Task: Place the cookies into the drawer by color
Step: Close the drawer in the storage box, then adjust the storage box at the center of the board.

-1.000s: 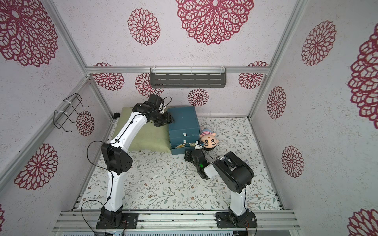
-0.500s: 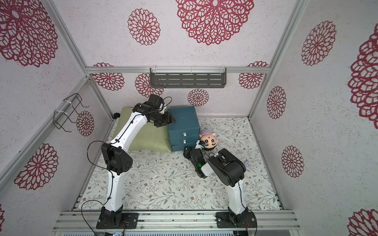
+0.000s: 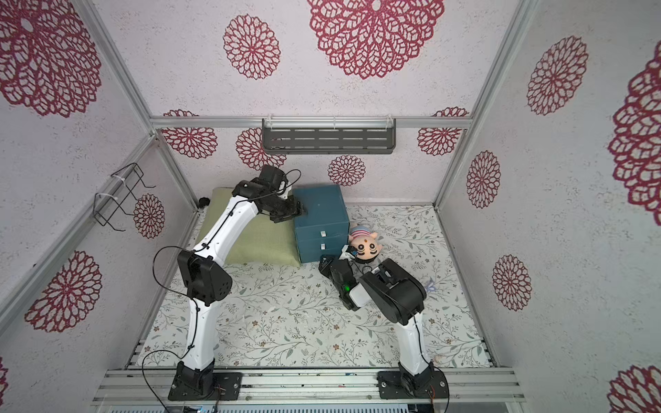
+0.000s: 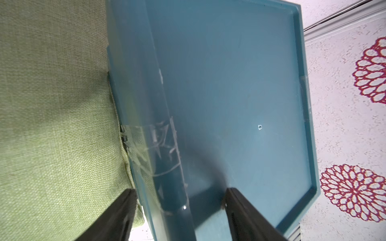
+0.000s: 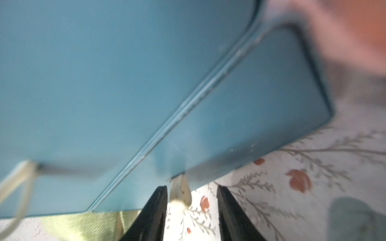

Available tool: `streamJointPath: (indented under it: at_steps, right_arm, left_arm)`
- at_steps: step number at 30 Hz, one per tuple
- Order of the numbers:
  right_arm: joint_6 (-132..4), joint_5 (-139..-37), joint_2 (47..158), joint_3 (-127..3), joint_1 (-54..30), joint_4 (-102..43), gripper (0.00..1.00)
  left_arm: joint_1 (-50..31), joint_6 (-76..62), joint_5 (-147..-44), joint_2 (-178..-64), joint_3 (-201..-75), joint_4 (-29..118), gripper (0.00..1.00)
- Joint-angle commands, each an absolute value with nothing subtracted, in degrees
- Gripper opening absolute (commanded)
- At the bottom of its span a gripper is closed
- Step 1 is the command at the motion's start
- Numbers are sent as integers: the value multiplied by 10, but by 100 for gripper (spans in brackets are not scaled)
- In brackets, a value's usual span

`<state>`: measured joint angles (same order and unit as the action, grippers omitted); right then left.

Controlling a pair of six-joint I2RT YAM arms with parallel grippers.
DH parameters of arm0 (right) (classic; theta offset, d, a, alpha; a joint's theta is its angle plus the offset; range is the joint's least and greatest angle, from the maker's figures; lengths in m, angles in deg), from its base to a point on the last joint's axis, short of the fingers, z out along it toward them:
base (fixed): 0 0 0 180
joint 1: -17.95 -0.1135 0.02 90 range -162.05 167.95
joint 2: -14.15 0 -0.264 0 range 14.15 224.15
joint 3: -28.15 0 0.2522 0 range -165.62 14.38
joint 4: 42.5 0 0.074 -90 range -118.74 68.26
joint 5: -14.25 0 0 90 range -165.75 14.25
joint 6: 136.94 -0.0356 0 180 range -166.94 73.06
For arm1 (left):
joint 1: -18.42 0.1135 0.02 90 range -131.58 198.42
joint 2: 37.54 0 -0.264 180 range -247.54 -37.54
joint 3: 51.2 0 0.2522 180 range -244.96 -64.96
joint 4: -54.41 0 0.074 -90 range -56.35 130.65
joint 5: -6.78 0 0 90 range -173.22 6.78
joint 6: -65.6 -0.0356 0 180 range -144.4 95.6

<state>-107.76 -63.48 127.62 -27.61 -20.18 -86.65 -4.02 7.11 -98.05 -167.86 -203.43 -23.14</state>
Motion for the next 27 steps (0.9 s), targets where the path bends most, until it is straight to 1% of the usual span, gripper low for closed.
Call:
streamJointPath:
  at_steps: [1,5,8,12,16,18,19,22,23,27]
  right_arm:
    - [-1039,-622,1190,-248,-201,-863,45]
    - [-988,-646,1111,-222,-197,-805,48]
    - [-947,-683,1059,-220,-187,-754,53]
    - [-908,-740,1001,-233,-158,-685,66]
    - [-877,-787,958,-261,-117,-629,78]
    - [-866,-812,946,-281,-97,-604,81]
    - [-862,-825,942,-291,-86,-594,81]
    - [-851,-866,936,-325,-57,-562,82]
    - [-845,-876,937,-336,-48,-552,82]
    - [-827,-912,948,-381,-15,-516,84]
  left_arm:
    - [-38,57,-961,-1709,-2006,-303,74]
    - [-38,57,-972,-1695,-2002,-298,76]
    - [-37,57,-979,-1680,-1995,-293,77]
    - [-37,57,-985,-1657,-1982,-283,82]
    - [-38,56,-995,-1632,-1962,-266,85]
    - [-37,55,-997,-1617,-1949,-254,88]
    - [-38,56,-997,-1608,-1939,-248,92]
    - [-37,54,-996,-1584,-1919,-229,96]
    - [-37,54,-995,-1577,-1914,-224,100]
    - [-37,54,-991,-1548,-1896,-206,97]
